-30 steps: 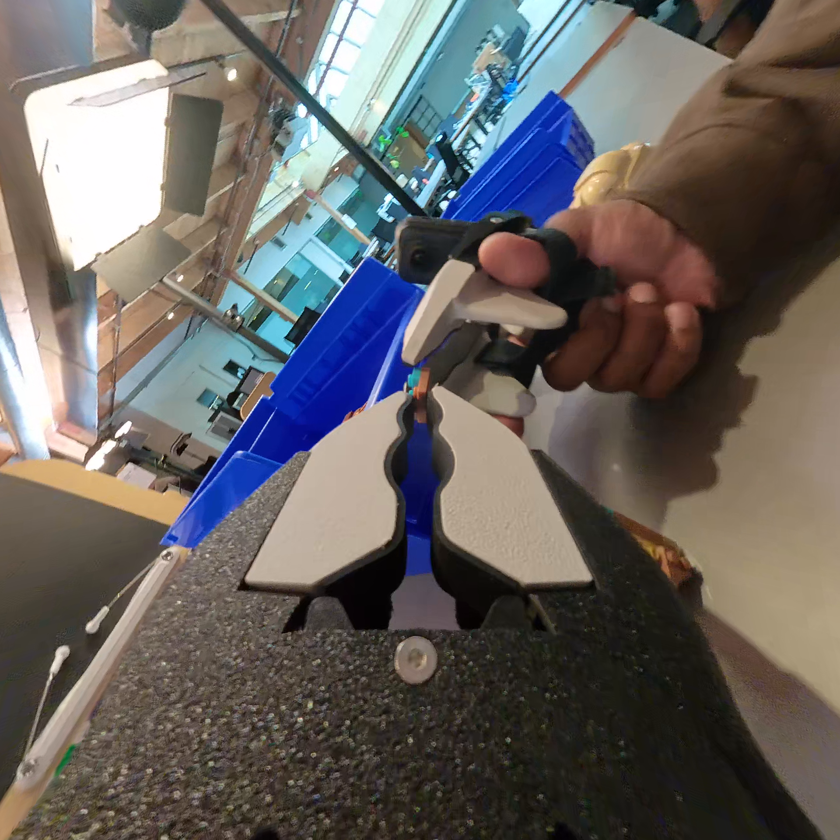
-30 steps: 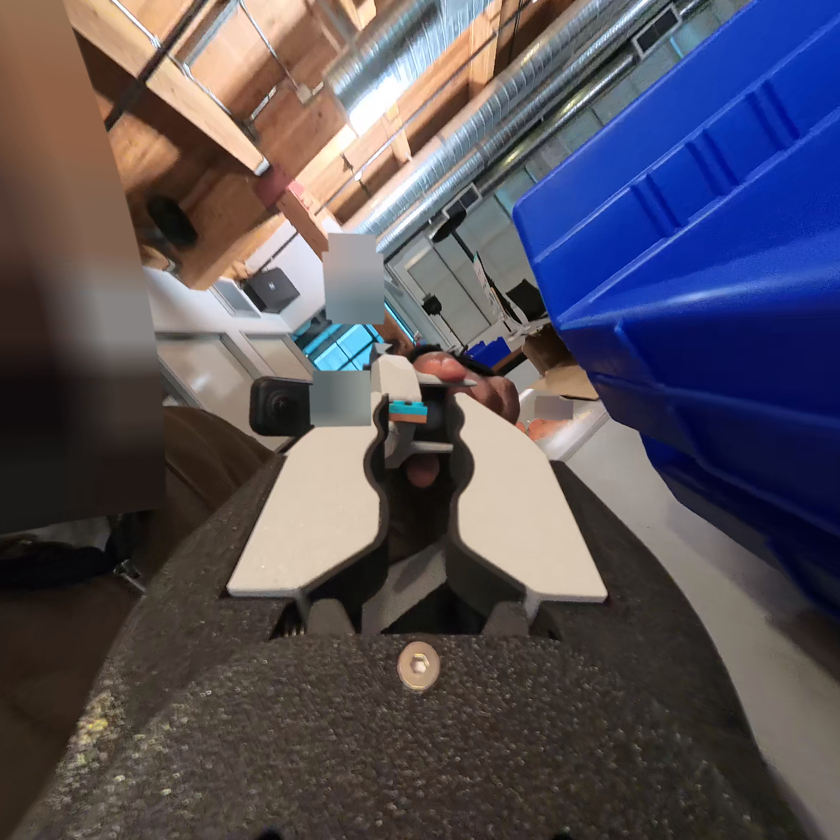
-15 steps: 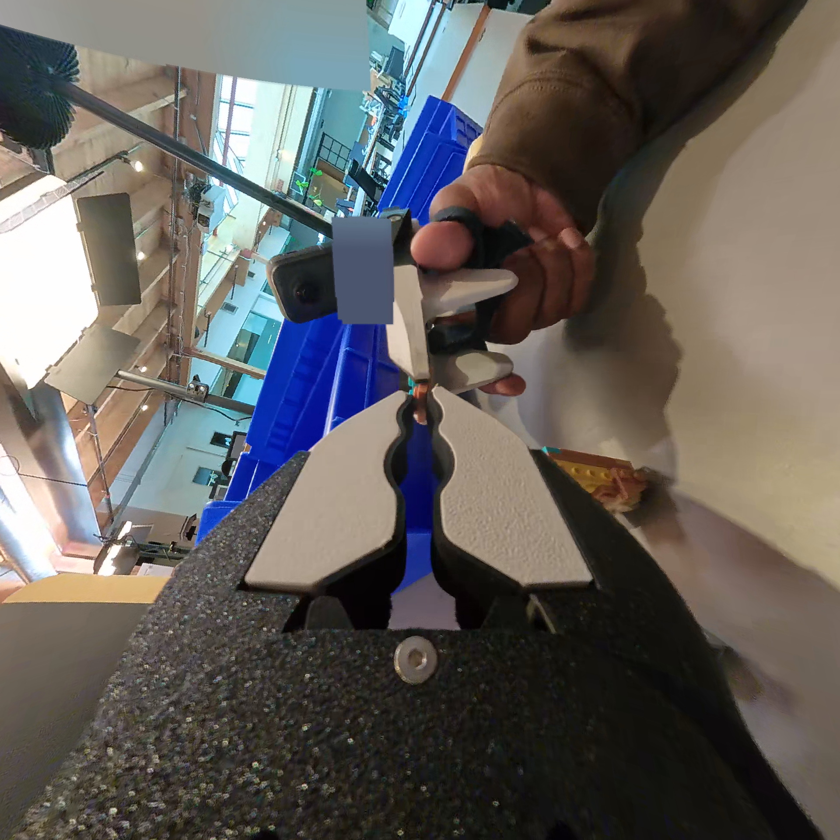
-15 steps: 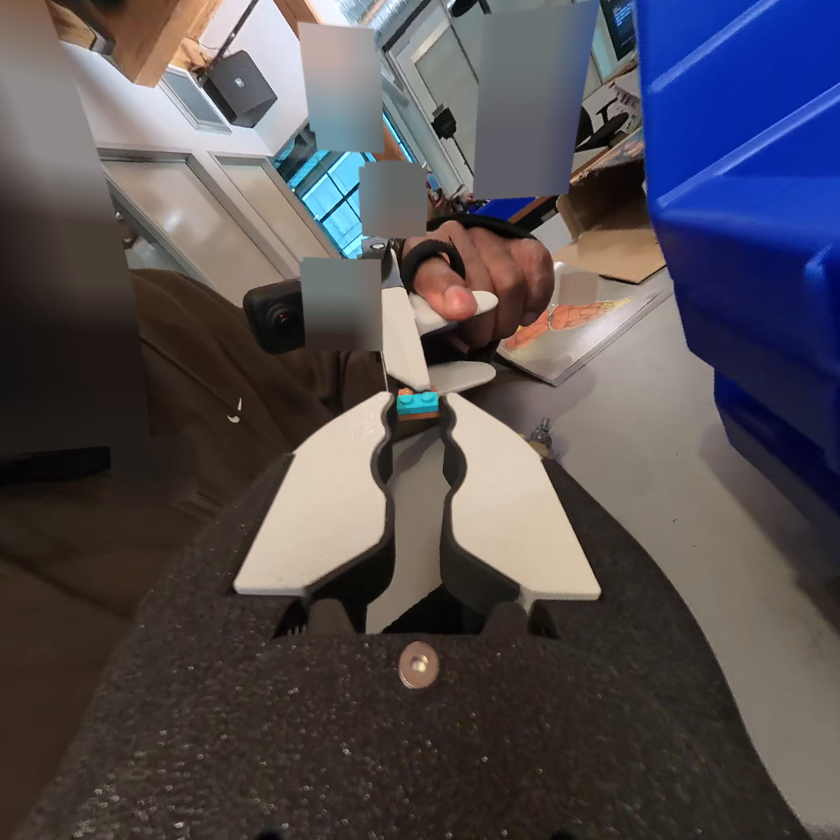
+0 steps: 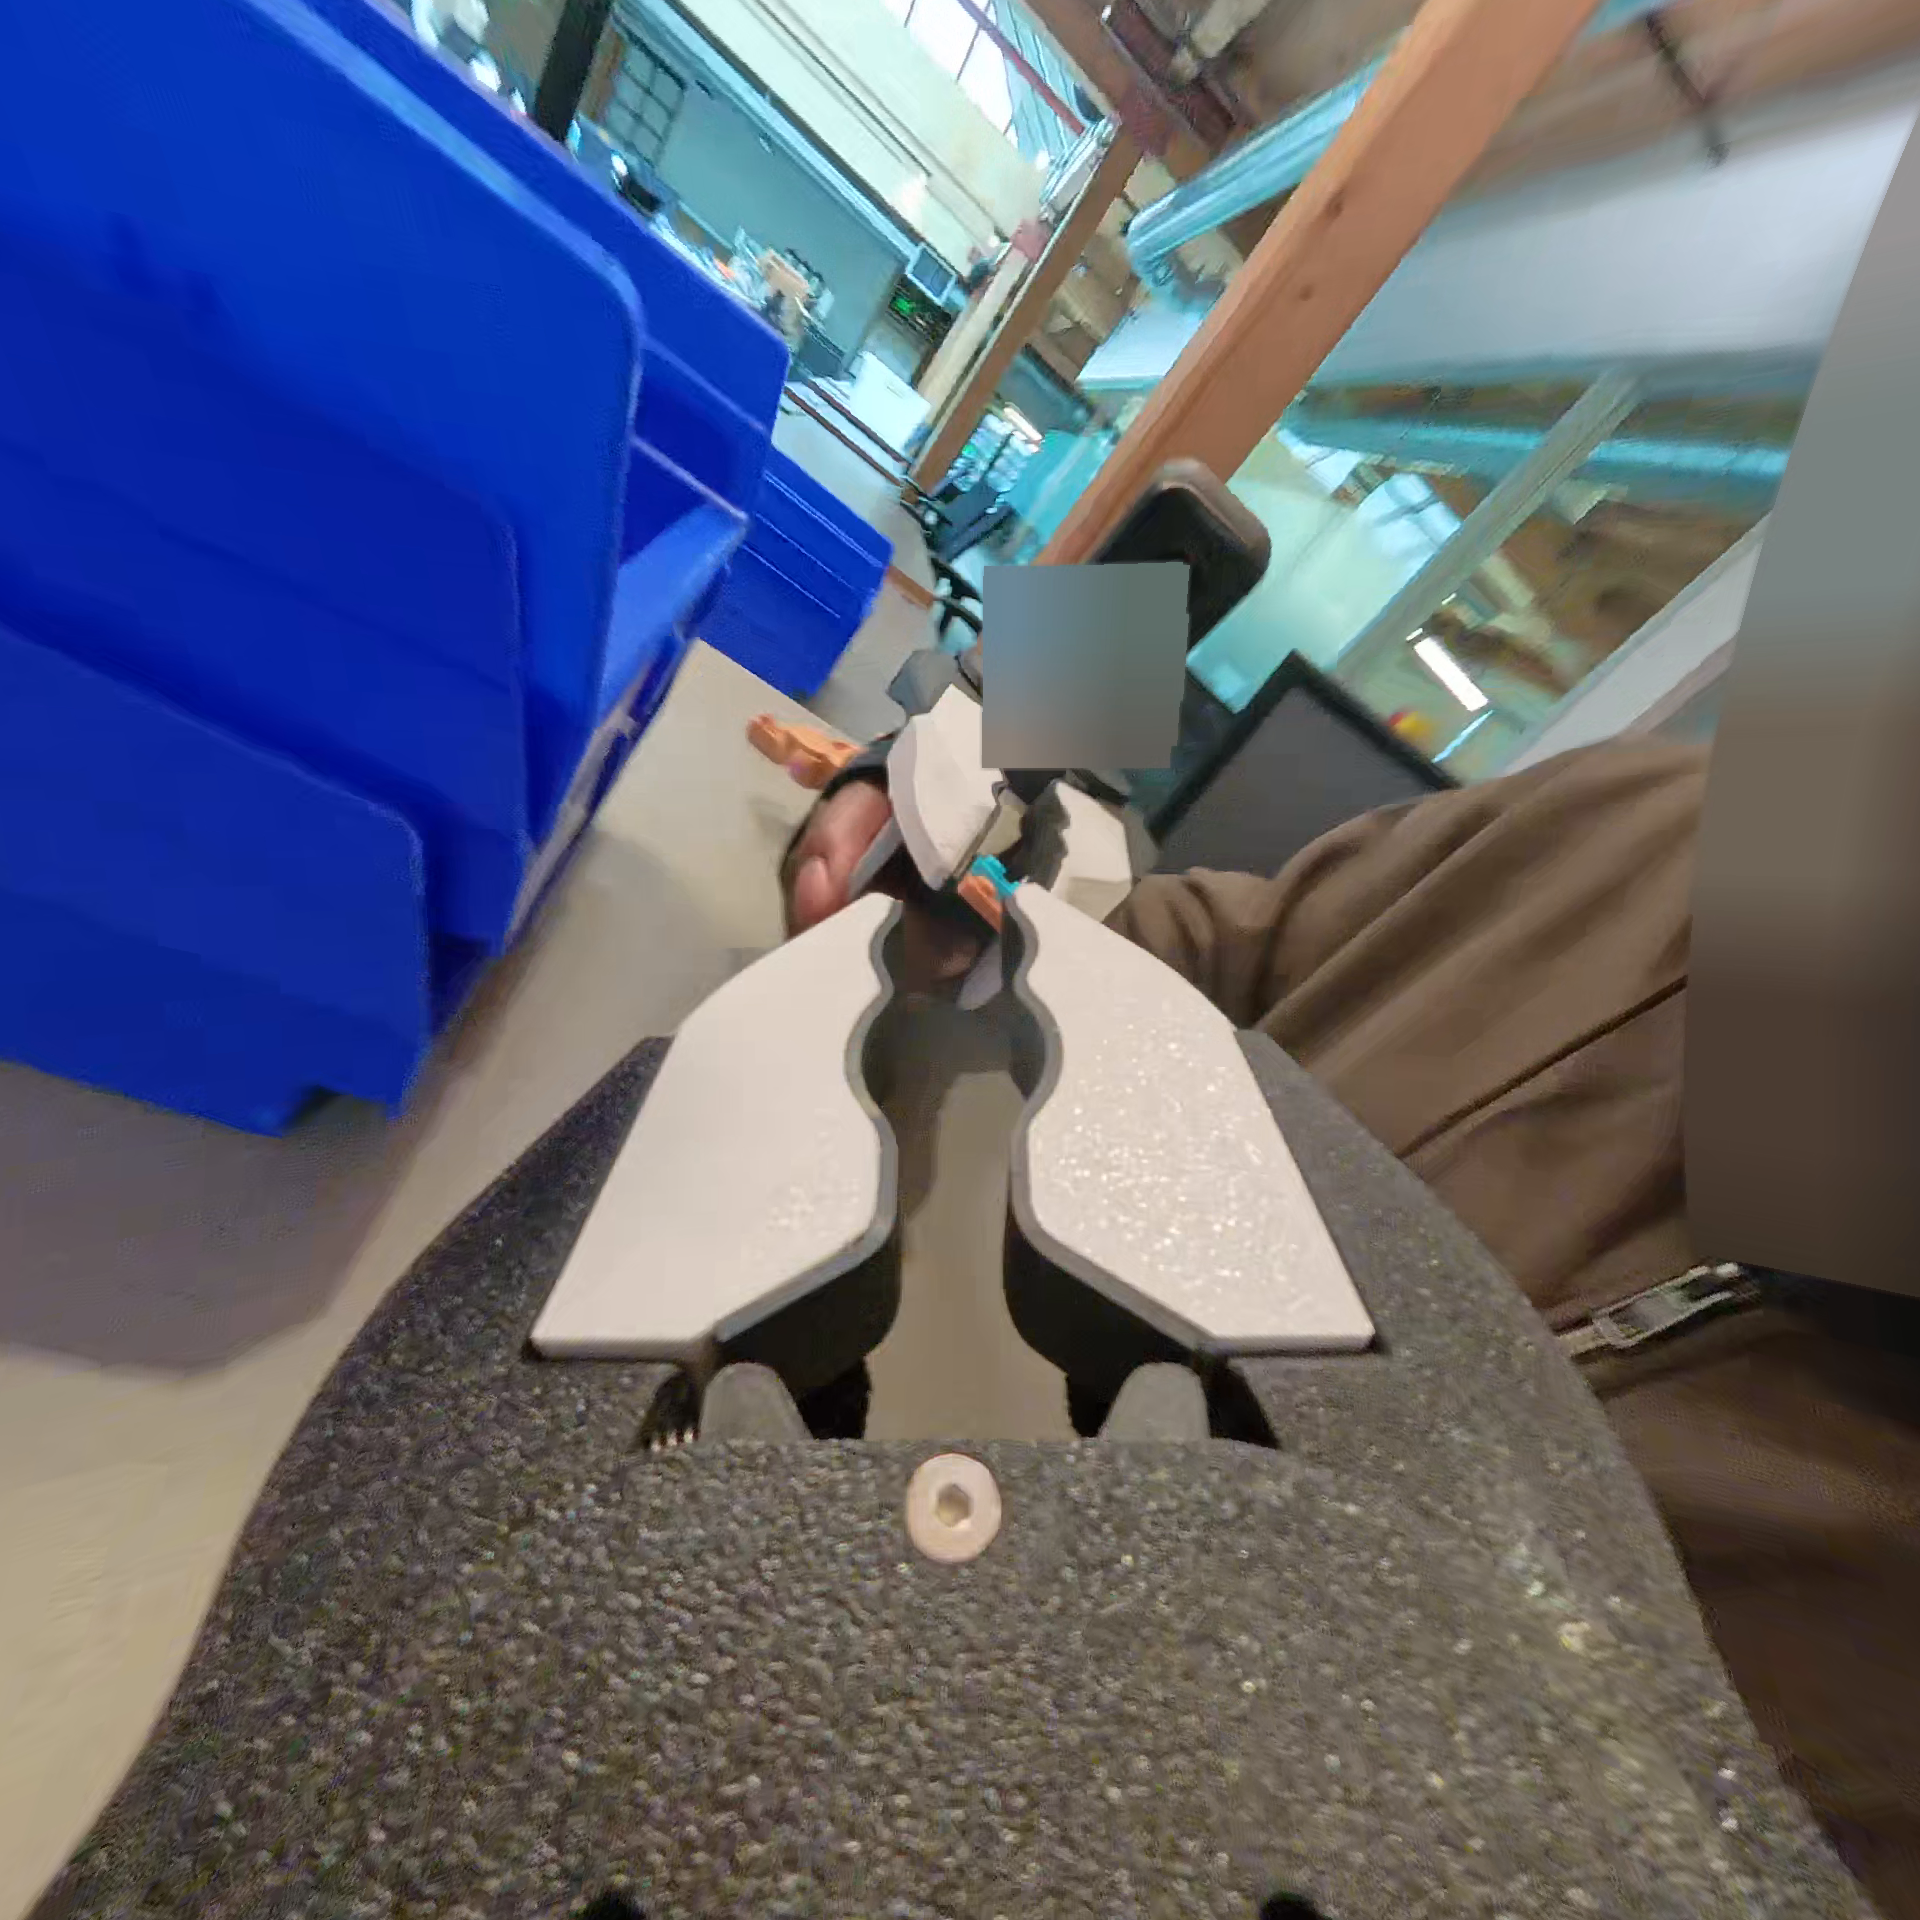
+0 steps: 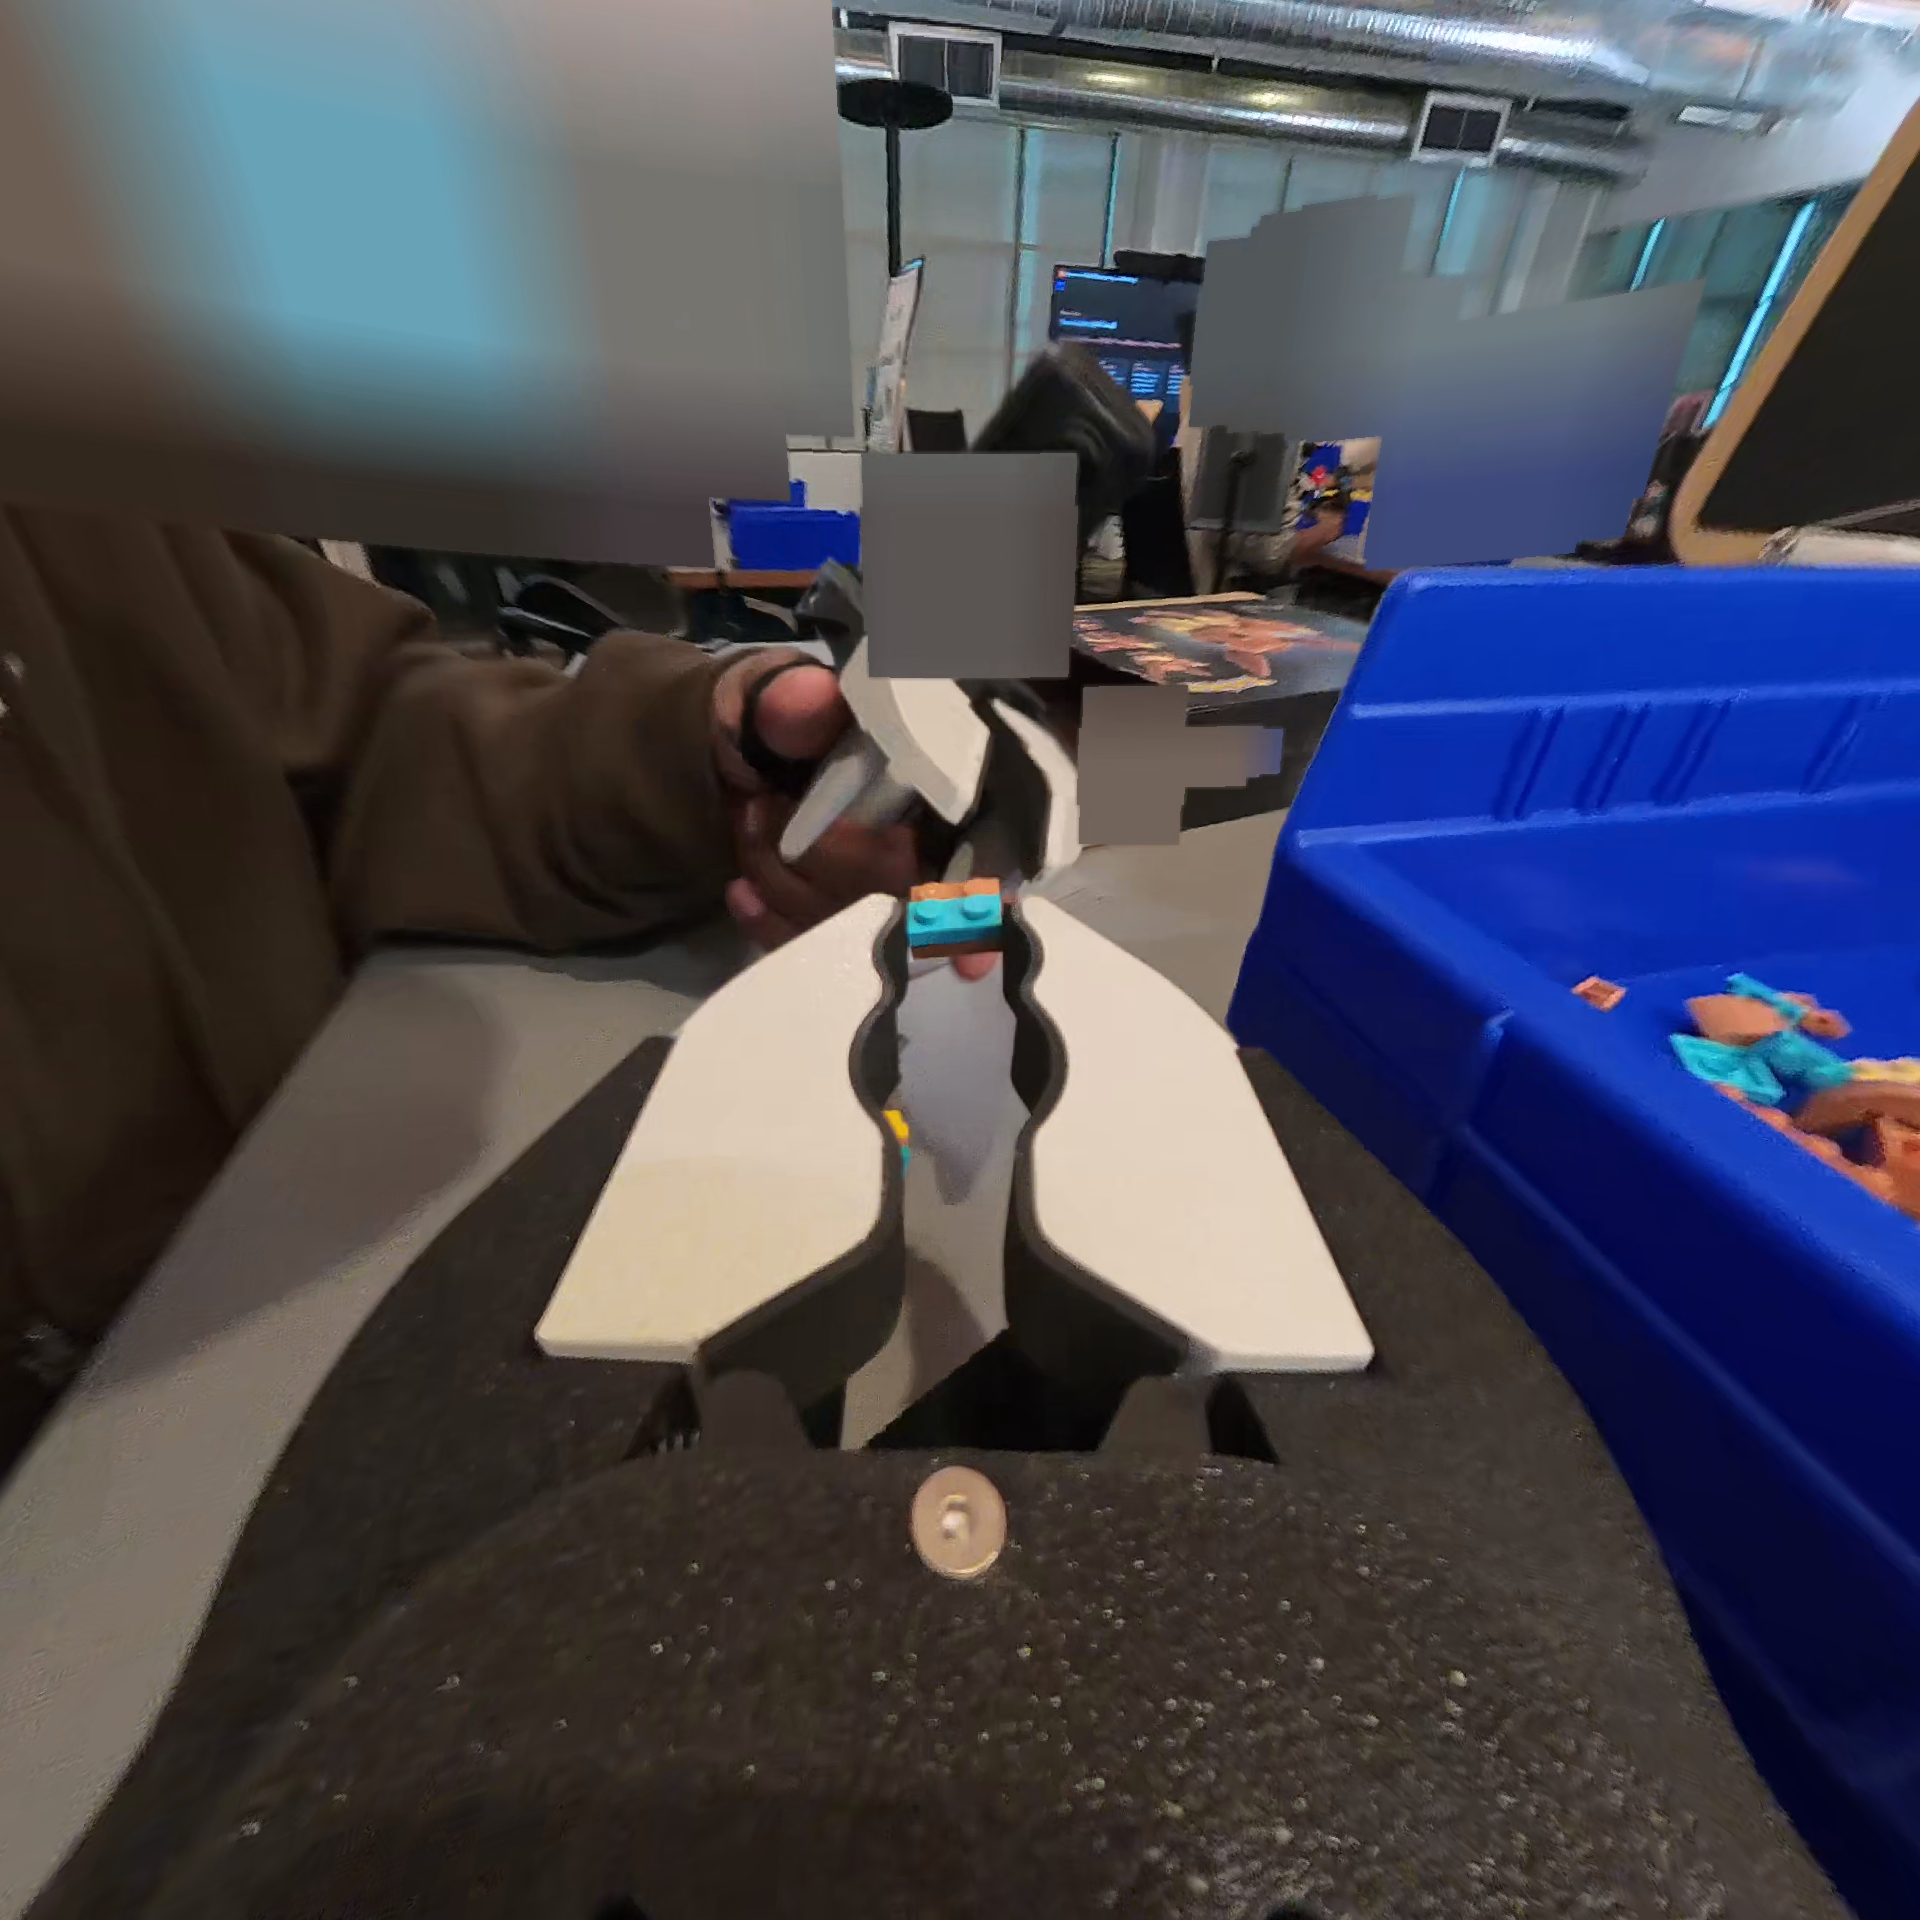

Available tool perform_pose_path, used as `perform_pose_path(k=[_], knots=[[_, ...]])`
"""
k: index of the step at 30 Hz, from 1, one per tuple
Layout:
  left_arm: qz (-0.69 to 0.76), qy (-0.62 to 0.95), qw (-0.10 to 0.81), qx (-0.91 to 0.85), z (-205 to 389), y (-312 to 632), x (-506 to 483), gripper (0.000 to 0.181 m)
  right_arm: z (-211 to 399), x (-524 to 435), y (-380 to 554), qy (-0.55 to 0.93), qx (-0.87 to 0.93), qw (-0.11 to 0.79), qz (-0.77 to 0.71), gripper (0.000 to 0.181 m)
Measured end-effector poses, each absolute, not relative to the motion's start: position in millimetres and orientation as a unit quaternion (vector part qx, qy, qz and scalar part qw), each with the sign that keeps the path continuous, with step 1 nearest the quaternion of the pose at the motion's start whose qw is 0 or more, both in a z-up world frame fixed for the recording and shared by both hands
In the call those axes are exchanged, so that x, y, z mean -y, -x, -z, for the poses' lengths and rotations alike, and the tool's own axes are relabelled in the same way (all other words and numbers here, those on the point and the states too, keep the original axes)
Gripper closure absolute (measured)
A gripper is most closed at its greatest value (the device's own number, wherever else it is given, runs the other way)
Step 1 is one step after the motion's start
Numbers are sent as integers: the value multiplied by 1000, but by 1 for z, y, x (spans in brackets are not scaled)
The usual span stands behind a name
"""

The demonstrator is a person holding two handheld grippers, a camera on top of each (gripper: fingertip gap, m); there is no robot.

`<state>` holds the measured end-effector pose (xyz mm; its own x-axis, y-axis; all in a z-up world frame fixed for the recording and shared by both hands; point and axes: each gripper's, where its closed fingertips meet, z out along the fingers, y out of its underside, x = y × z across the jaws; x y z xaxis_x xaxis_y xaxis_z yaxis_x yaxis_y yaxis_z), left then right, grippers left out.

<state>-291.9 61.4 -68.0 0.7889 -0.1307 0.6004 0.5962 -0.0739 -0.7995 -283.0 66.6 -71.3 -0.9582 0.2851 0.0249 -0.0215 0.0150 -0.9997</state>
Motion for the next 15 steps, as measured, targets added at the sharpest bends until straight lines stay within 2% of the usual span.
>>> perform_pose_path(k=[8, 10, 15], knots=[[377, 661, 612, 217, 80, 278, -74, 165, 77, -63, 282, 57, 719, 183, -668, 164], [397, 645, 615, 218, 78, 277, -74, 175, 80, -62, 283, 54, 725, 196, -658, 164], [382, 653, 612, 232, 86, 281, -76, 177, 87, -63, 287, 30, 740, 257, -620, 164]])
